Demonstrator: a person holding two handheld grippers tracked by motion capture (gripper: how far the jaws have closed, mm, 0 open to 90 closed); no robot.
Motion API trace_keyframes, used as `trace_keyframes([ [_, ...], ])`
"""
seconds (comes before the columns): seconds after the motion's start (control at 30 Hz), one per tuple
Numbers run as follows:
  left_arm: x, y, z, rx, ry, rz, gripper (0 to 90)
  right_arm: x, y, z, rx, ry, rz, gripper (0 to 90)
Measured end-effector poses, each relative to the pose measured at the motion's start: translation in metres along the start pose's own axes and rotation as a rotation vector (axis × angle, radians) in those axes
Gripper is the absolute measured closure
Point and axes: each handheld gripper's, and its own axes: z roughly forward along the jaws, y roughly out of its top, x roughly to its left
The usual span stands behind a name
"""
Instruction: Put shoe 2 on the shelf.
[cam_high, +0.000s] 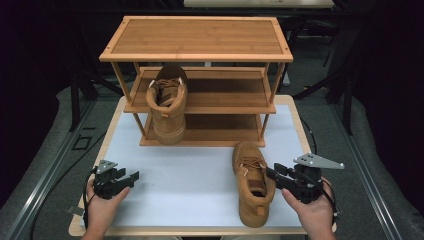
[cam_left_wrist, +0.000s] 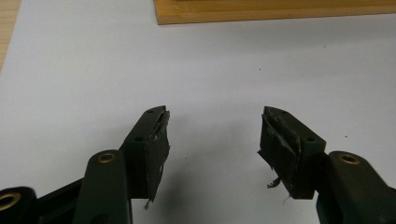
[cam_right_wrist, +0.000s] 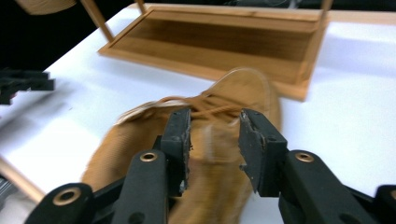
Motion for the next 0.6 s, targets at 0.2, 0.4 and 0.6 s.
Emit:
trace_keyframes([
  [0.2, 0.0, 0.0, 0.0, 0.001, 0.0, -0.006, 41.7, 0.004, -0.004, 0.013, 0.067, -0.053, -0.045, 77.8],
  [0.4, 0.001, 0.0, 0.001, 0.004, -0.008, -0.014, 42.0, -0.008, 0.017, 0.005, 0.185, -0.02, -0.104, 86.7],
  [0.6, 0.001, -0.001, 0.002, 0.004, -0.008, -0.016, 42.1, -0.031, 0.033, 0.013, 0.22, -0.111, -0.123, 87.7],
])
